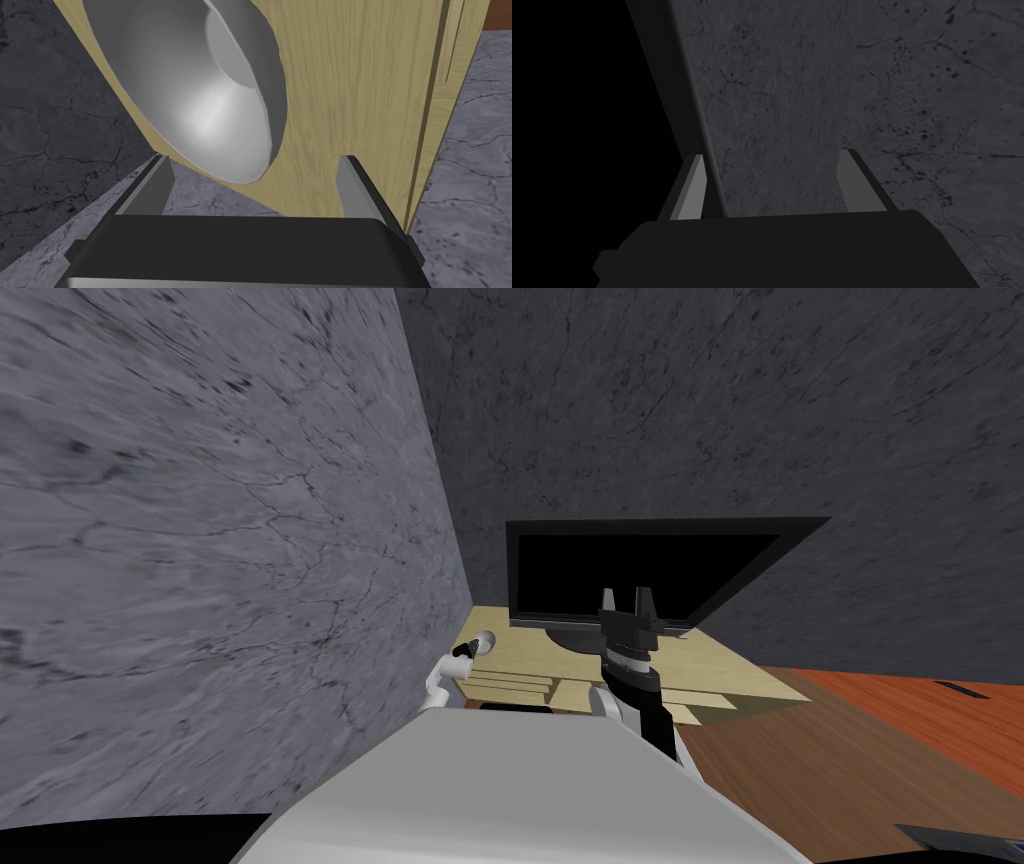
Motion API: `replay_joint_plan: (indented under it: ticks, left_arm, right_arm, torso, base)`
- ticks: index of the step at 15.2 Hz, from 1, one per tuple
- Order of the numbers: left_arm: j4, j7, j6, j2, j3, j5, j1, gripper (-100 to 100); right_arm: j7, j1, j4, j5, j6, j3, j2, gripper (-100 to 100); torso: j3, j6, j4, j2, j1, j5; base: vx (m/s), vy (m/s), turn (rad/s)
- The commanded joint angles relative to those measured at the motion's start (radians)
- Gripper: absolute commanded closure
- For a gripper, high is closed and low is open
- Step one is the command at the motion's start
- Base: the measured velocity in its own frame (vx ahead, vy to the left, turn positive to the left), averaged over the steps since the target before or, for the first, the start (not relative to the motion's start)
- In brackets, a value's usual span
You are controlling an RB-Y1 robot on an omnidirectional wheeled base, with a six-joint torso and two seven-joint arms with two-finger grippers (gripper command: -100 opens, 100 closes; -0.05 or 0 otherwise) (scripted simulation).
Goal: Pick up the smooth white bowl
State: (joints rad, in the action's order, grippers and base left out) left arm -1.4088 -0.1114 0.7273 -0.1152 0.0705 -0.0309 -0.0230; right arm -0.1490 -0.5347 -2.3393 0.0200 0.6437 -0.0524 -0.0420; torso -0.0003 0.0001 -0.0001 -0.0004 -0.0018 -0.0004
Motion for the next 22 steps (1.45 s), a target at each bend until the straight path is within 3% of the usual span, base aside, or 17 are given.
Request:
replay_joint_plan:
  ticks: [1, 2, 3, 4, 7, 9, 10, 11, 15, 16, 21, 22]
  left_arm:
    - [0.028, -0.003, 0.032, 0.022, 0.001, -0.006, 0.012, -100]
    - [0.041, -0.006, 0.047, 0.036, 0.001, -0.006, 0.018, -100]
    - [0.018, -0.003, 0.030, 0.023, 0.002, -0.006, 0.006, -100]
    - [0.056, 0.002, 0.010, 0.026, -0.005, -0.009, 0.016, -100]
    - [0.103, 0.010, -0.024, 0.025, -0.015, -0.012, 0.028, -100]
    - [0.127, 0.014, -0.041, 0.025, -0.020, -0.014, 0.034, -100]
    - [0.112, 0.011, -0.028, 0.025, -0.017, -0.012, 0.032, -100]
    - [0.116, 0.011, -0.032, 0.025, -0.017, -0.012, 0.033, 100]
    - [0.116, 0.011, -0.032, 0.025, -0.017, -0.012, 0.033, 100]
    - [0.080, 0.006, -0.007, 0.026, -0.010, -0.011, 0.022, 100]
    - [0.021, -0.004, 0.036, 0.026, 0.002, -0.007, 0.007, 100]
    - [0.036, -0.001, 0.024, 0.027, 0.000, -0.010, 0.010, 100]
  right_arm:
    - [0.000, 0.000, 0.000, 0.000, 0.000, 0.000, 0.000, 0]
    - [0.000, 0.000, 0.000, 0.000, 0.000, 0.000, 0.000, 0]
    - [0.000, 0.000, 0.000, 0.000, 0.000, 0.000, 0.000, 0]
    - [0.000, 0.000, 0.000, 0.000, 0.000, 0.000, 0.000, 0]
    - [0.000, 0.000, 0.000, 0.000, 0.000, 0.000, 0.000, 0]
    - [0.000, 0.000, 0.000, 0.000, 0.000, 0.000, 0.000, 0]
    - [0.000, 0.000, 0.000, 0.000, 0.000, 0.000, 0.000, 0]
    - [0.000, 0.000, 0.000, 0.000, 0.000, 0.000, 0.000, 0]
    - [0.000, 0.000, 0.000, 0.000, 0.000, 0.000, 0.000, 0]
    - [0.000, 0.000, 0.000, 0.000, 0.000, 0.000, 0.000, 0]
    - [0.000, 0.000, 0.000, 0.000, 0.000, 0.000, 0.000, 0]
    - [0.000, 0.000, 0.000, 0.000, 0.000, 0.000, 0.000, 0]
  torso:
    - [0.000, 0.000, 0.000, 0.000, 0.000, 0.000]
    - [0.000, 0.000, 0.000, 0.000, 0.000, 0.000]
    - [0.000, 0.000, 0.000, 0.000, 0.000, 0.000]
    - [0.000, 0.000, 0.000, 0.000, 0.000, 0.000]
    - [0.000, 0.000, 0.000, -0.001, 0.002, 0.000]
    - [0.000, 0.000, 0.000, -0.001, 0.003, 0.000]
    - [0.000, 0.000, 0.000, -0.001, 0.003, 0.001]
    - [0.000, 0.000, 0.000, 0.000, 0.003, 0.000]
    - [0.000, -0.001, 0.000, 0.000, 0.002, 0.000]
    - [0.000, -0.001, 0.000, 0.000, 0.002, 0.000]
    - [0.001, -0.002, 0.000, 0.002, 0.001, 0.001]
    - [0.001, -0.002, 0.001, 0.002, 0.002, 0.001]
  base:
    - [0.005, -0.018, -0.028]
    - [0.004, -0.016, -0.022]
    - [0.002, -0.010, -0.009]
    - [0.009, -0.003, -0.044]
    - [0.021, 0.005, -0.074]
    - [0.014, 0.015, -0.053]
    - [0.005, 0.008, -0.022]
    - [0.000, 0.000, 0.000]
    - [0.000, 0.000, -0.003]
    - [-0.009, -0.009, 0.060]
    - [-0.016, -0.011, 0.065]
    - [-0.008, 0.000, 0.013]
